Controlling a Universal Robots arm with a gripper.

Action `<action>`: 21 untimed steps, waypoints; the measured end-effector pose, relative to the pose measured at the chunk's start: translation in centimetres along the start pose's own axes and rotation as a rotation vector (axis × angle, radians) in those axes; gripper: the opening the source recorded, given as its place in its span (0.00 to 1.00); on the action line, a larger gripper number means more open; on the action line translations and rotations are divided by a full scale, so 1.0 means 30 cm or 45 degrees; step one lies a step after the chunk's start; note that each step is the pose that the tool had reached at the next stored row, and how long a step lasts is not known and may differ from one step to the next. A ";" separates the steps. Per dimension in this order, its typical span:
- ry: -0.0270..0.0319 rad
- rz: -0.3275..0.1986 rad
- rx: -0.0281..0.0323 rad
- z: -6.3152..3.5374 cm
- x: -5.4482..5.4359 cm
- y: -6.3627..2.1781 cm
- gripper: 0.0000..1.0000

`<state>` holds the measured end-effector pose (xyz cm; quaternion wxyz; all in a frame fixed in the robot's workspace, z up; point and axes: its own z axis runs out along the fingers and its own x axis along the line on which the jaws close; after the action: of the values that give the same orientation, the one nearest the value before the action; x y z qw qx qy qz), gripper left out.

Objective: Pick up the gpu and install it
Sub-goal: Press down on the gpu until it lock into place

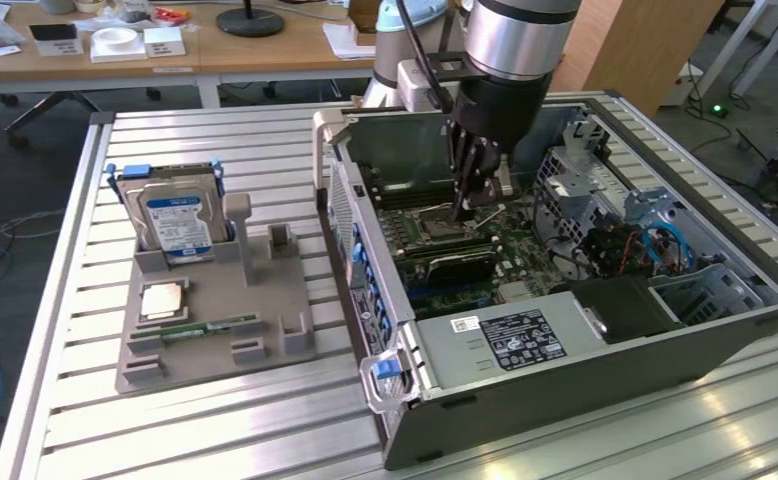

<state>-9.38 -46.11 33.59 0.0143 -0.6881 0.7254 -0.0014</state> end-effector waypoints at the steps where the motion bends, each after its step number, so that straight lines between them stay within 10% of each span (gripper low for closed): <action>1: 0.0001 0.000 0.0000 0.000 0.000 0.000 0.11; 21: 0.0000 0.000 0.0001 0.102 0.000 0.002 0.11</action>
<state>-9.38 -46.06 30.51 0.0143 -0.6881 0.7254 -0.0014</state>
